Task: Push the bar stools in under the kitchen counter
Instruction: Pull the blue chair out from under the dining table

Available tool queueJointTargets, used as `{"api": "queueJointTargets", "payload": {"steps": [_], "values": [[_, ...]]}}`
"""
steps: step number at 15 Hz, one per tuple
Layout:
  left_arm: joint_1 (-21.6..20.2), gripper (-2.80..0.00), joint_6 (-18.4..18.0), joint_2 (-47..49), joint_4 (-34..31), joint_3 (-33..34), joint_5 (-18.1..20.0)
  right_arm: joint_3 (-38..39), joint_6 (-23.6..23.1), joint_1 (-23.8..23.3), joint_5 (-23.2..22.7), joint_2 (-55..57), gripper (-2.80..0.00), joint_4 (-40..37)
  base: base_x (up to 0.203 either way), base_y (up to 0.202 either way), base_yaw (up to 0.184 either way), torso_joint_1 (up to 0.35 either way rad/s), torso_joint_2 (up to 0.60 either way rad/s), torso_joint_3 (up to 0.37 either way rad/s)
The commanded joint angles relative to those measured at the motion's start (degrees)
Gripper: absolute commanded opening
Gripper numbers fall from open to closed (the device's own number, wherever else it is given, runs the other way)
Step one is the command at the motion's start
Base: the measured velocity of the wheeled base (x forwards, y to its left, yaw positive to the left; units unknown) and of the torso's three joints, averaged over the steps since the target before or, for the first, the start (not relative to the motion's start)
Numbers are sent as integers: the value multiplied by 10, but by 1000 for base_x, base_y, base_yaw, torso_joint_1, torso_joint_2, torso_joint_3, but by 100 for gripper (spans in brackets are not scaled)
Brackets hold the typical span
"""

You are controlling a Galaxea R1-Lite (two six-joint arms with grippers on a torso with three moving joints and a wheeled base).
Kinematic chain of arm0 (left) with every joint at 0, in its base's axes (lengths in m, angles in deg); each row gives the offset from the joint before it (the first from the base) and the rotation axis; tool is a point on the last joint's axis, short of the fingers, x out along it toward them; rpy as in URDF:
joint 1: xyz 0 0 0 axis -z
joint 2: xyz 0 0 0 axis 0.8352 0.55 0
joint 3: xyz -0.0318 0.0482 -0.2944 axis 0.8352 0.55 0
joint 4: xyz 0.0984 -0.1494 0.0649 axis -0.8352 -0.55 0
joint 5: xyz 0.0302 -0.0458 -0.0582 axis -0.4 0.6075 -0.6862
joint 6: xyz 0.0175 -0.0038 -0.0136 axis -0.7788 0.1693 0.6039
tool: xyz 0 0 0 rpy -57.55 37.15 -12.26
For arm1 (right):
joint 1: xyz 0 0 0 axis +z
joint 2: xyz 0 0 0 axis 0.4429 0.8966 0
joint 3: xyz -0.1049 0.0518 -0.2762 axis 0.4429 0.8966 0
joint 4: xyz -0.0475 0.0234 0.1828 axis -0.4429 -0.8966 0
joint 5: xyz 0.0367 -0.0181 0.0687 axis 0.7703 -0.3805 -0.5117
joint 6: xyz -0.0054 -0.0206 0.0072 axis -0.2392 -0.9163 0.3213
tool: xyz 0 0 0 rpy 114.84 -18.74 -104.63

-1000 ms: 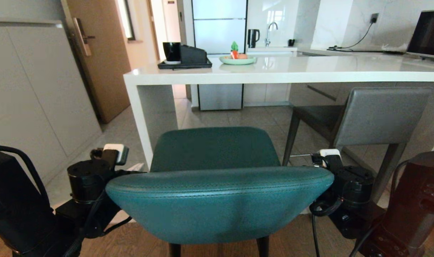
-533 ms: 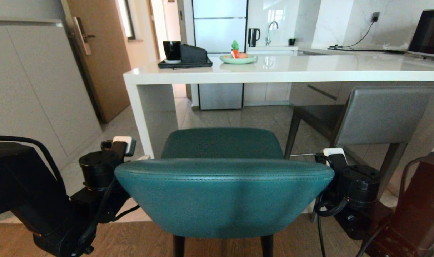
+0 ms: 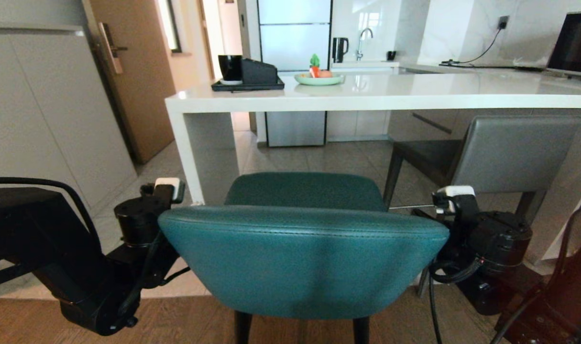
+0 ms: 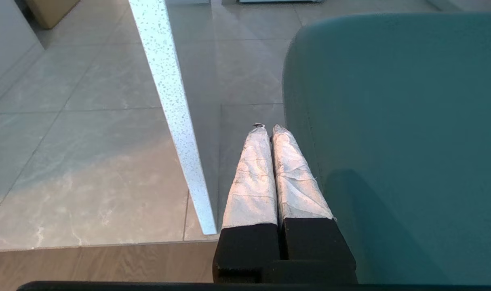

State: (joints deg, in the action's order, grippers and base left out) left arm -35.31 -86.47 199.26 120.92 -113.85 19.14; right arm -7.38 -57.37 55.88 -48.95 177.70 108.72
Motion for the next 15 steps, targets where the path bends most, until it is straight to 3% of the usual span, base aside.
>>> {"api": "queueJointTargets", "payload": {"steps": [1,4,6,12,15], "values": [[0,-280,-10,22,-2,-2,0,9,-4,41,8,-38,-280,-13,0,0,0,0,0,0],[1,-280,-24,34,-1,-3,0,19,-4,84,3,-54,-280,-18,0,0,0,0,0,0],[-1,-280,-30,44,2,-14,-4,15,-4,87,4,-62,-280,-36,0,0,0,0,0,0],[-3,-280,-27,-5,4,30,2,23,5,-46,-16,-48,-280,-45,0,0,0,0,0,0],[3,-280,-27,-33,4,54,3,37,6,-54,-18,-33,-280,-44,0,0,0,0,0,0]]}}
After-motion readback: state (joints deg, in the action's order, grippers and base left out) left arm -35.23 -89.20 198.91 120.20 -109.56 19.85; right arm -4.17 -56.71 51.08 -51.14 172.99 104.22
